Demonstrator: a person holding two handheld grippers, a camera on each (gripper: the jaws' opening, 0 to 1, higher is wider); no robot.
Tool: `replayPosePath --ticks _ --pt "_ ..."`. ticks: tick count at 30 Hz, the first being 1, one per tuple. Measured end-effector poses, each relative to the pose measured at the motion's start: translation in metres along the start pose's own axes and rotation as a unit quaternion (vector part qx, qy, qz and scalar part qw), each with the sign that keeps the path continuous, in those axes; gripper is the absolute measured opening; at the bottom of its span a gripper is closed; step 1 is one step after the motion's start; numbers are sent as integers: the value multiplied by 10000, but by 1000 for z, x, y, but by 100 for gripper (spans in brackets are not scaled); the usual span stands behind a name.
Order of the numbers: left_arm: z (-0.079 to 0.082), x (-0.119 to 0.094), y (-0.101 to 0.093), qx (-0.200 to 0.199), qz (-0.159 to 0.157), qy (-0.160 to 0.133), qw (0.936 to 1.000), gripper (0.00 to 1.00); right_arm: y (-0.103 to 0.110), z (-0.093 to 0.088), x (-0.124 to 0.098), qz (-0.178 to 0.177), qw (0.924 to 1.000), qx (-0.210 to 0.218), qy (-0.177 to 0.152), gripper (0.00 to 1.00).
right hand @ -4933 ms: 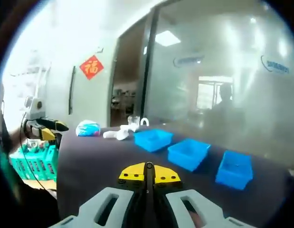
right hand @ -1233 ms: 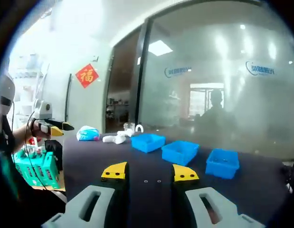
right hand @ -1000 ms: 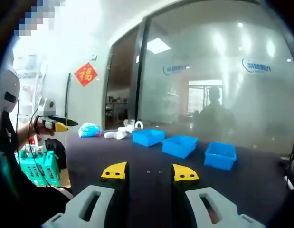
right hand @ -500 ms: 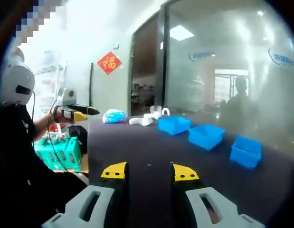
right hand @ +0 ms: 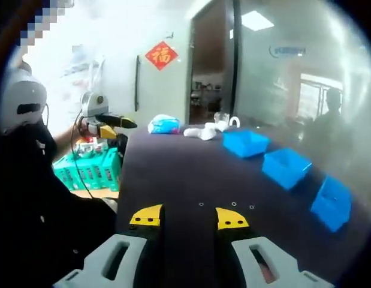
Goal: Sort the screws, nuts, and washers into the corresponding bins
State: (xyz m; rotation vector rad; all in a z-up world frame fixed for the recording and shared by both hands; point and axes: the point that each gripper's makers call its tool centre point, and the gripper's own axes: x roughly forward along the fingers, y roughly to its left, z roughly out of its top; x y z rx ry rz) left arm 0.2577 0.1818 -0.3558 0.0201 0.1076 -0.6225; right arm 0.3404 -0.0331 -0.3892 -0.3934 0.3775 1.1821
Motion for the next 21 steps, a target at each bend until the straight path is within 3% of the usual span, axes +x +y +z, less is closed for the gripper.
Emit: replayPosePath --ticks 10,21 --pt "-3 1 1 -84 -26 -4 10000 41 -1 9 33 446 9942 -525 830 25" --pt "-5 -1 3 -127 -2 -5 9999 41 -7 -1 62 841 9774 -820 1758 21"
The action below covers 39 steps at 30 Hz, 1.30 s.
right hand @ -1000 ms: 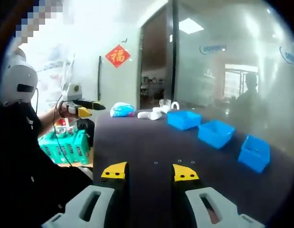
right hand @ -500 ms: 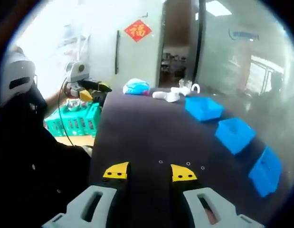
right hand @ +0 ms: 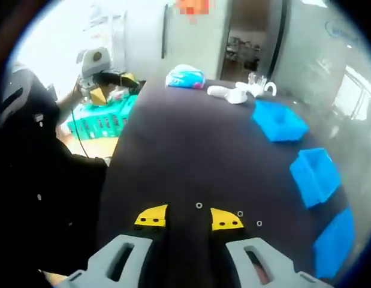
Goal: Sort the screws, nuts, and washers into the corresponding bins
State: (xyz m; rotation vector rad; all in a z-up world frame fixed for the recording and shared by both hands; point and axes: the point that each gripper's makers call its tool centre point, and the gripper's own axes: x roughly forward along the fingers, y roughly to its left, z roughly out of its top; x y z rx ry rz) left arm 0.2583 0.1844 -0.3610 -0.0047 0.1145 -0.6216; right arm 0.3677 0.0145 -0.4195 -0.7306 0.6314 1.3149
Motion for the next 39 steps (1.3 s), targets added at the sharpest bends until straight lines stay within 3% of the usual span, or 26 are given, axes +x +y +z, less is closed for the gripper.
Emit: replayPosePath --ticks 8,14,27,39 --pt "-2 -1 1 29 6 29 10000 42 0 -10 23 246 9964 -365 720 19" --pt "-5 -2 -2 71 14 87 9999 42 0 -13 33 337 9933 -408 1024 15" --pt "-8 -5 -2 62 72 119 9999 42 -2 -17 47 489 9875 -573 1387 10" --pt "-8 -8 1 21 139 82 9999 42 -2 -20 51 682 9860 -346 1483 7"
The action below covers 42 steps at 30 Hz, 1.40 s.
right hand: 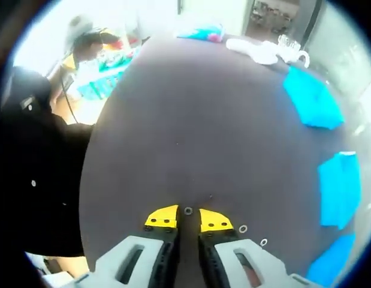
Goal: Sort the screws, nuts, and washers into the corresponding bins
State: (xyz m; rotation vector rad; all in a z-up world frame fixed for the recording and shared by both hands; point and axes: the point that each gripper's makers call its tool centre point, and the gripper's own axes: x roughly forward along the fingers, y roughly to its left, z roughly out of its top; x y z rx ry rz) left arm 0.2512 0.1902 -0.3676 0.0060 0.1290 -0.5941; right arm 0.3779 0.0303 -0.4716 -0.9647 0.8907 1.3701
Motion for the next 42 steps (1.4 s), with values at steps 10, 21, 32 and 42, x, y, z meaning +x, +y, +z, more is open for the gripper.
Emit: replayPosePath --ticks 10,21,32,42 --pt "2 0 -1 3 -1 -28 10000 42 7 0 -1 4 10000 -71 29 2" --pt "9 0 -1 24 -3 -83 10000 42 13 4 -13 -62 9995 -12 -325 1" --pt "12 3 -5 81 -65 -84 9999 41 -2 16 -61 -560 9828 635 -1638 1" --pt "15 8 -6 114 -103 -98 9998 41 -35 10 -121 -1716 9204 1417 -3213 1"
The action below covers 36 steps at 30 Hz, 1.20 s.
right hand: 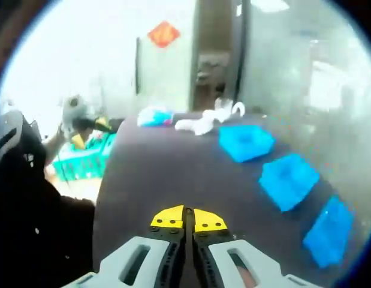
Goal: Sort the screws, nuts, and washers into the corresponding bins
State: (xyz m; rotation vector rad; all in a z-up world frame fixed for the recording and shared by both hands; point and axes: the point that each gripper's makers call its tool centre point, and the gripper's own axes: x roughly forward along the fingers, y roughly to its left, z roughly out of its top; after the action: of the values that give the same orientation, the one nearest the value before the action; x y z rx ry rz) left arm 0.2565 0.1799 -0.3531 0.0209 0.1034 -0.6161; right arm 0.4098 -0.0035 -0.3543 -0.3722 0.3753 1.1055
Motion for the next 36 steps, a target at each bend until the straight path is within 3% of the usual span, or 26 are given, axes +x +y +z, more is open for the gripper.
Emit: replayPosePath --ticks 3,6,11,17,28,32,36 --pt "2 0 0 -4 12 -12 10000 41 -7 11 -17 -497 9969 110 -606 1" --pt "3 0 1 6 25 -19 10000 41 -9 14 -28 -881 9914 171 -956 1" --pt "6 1 4 17 44 -50 10000 41 -9 13 -39 -1319 9837 204 -1209 1" --pt "8 2 5 42 32 -58 10000 41 -21 28 -43 -1764 9717 253 -1550 1" --pt "11 1 8 26 84 -94 9999 41 -69 52 -25 -2015 9577 749 -1911 1" --pt "10 1 8 38 97 -82 9999 41 -96 64 -15 -2203 9497 869 -2049 1" --pt "12 0 10 24 128 -103 9999 41 -129 73 3 -2414 9460 903 -1967 1"
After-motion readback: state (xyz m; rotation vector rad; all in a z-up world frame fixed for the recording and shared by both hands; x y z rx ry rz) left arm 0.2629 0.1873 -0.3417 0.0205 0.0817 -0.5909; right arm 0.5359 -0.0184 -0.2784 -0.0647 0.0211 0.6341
